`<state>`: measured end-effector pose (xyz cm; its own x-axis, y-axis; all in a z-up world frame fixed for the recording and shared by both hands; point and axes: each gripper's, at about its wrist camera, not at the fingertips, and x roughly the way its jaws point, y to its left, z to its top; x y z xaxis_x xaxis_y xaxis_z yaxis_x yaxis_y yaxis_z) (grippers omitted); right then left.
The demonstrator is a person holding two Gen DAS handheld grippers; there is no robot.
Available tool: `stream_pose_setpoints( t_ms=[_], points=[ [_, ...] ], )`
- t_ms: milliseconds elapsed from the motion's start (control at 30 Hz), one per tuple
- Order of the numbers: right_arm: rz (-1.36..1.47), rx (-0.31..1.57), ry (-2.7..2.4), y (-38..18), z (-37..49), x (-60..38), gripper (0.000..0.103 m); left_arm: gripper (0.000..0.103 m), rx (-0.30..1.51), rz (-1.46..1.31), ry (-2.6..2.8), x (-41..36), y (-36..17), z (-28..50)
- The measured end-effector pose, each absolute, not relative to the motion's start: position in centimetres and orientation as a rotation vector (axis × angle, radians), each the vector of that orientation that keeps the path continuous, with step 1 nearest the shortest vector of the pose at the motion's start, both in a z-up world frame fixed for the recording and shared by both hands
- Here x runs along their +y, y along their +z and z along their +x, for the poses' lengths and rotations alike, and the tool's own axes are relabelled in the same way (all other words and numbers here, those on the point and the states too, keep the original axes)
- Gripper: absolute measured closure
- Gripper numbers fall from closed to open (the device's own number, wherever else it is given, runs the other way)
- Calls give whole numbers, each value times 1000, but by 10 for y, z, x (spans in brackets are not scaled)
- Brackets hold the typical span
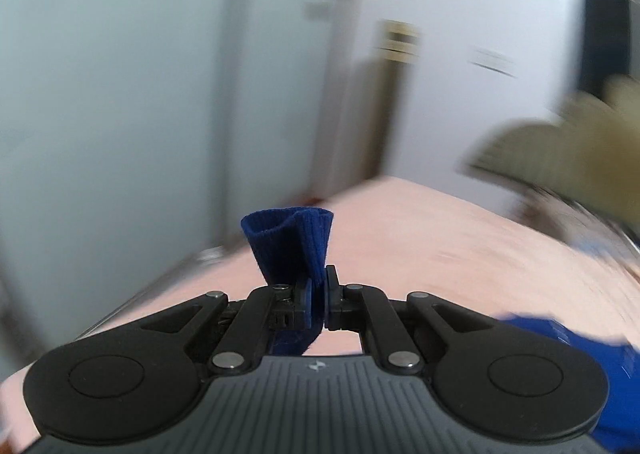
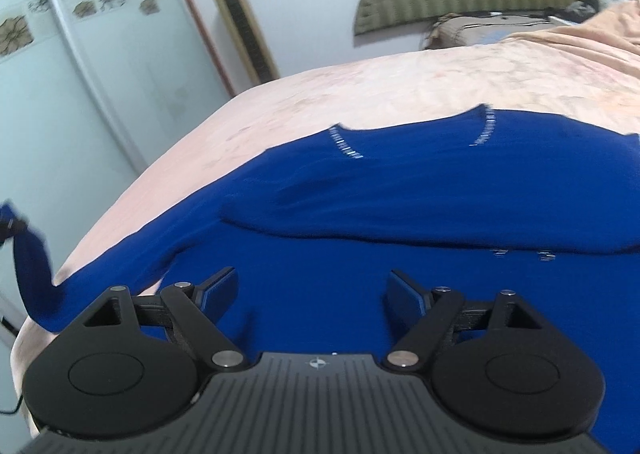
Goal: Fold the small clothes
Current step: 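Fold the held sleeve across the sweater body with the left tool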
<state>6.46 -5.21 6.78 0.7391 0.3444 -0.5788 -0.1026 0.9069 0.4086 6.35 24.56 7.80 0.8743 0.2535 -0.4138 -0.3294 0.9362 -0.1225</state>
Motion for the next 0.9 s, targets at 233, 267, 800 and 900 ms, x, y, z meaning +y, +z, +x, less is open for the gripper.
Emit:
stream_pose_setpoints(
  t_ms=[233,267,800,900],
  points=[
    [428,697,138,54,60,-91,19,97,598,-17,-172,113,35,94],
    [434,699,128,53,60,-95,19,95,660,2,-239,99,23,96],
    [511,774,354,37,108,-67,26,6,516,442,-264,85,-1,6],
    [493,785,371,32,128,-50,40,6,563,386,-222,99,-1,11]
  ],
)
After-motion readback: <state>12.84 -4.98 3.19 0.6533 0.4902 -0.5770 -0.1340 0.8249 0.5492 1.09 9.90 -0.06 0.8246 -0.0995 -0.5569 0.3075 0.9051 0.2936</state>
